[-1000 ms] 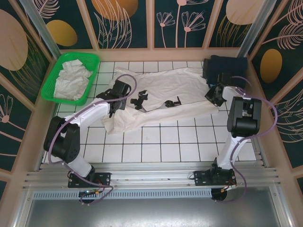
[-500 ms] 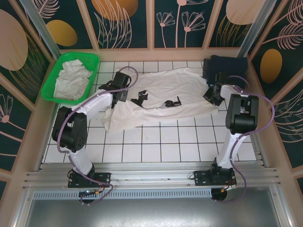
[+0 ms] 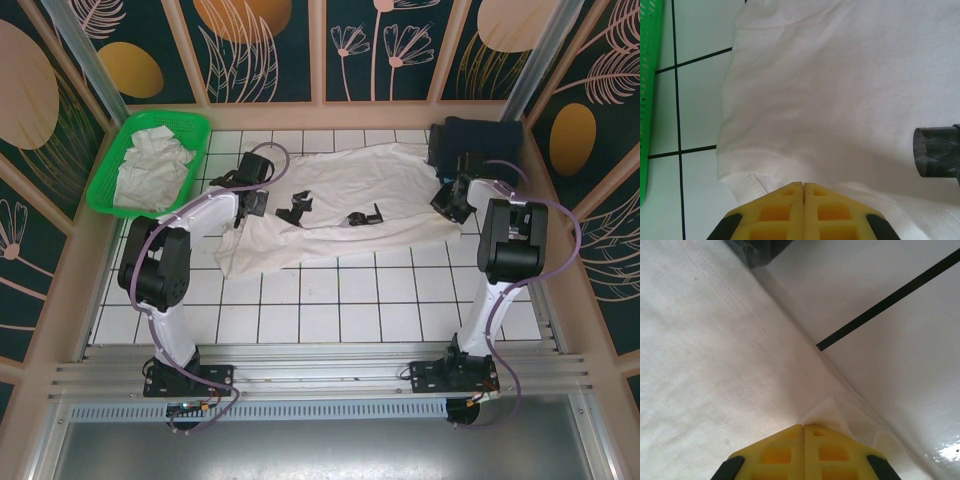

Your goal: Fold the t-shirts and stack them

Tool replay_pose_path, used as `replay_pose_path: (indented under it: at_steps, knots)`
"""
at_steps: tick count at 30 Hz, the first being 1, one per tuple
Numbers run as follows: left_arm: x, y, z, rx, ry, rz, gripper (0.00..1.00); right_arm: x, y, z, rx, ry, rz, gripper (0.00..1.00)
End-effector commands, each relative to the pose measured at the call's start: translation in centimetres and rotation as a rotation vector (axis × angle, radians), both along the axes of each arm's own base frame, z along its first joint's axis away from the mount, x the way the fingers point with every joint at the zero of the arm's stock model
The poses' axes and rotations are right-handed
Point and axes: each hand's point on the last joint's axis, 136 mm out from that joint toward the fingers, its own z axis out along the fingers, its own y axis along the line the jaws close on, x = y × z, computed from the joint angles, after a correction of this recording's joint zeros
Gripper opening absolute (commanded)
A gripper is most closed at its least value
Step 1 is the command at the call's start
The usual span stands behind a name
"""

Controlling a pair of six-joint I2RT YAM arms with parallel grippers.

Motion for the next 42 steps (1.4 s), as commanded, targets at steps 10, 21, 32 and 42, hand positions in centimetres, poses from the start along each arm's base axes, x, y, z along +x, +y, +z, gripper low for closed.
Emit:
replay_pose_path:
  at_steps: [10, 21, 32, 42]
  knots:
    - [1.5, -0.2, 1.3, -0.016, -0.035, -0.009, 0.00, -0.3, 0.3, 2.6, 0.018, -0.052, 0.020, 0.00]
    - [1.9, 0.3, 3.4, -0.034, -0.080, 0.013, 0.00, -0.3, -1.1, 3.4, 0.020, -0.085, 0.002, 0.00]
    - [2.9, -0.5, 2.5, -0.039, -0.054, -0.014, 0.00, 0.6, -1.0, 0.6, 0.058, -0.058, 0.010, 0.00]
    - [3.9, 0.3, 2.1, -0.001, -0.043, 0.032, 0.26, 1.5, -1.1, 0.7, 0.045, -0.050, 0.015, 0.10]
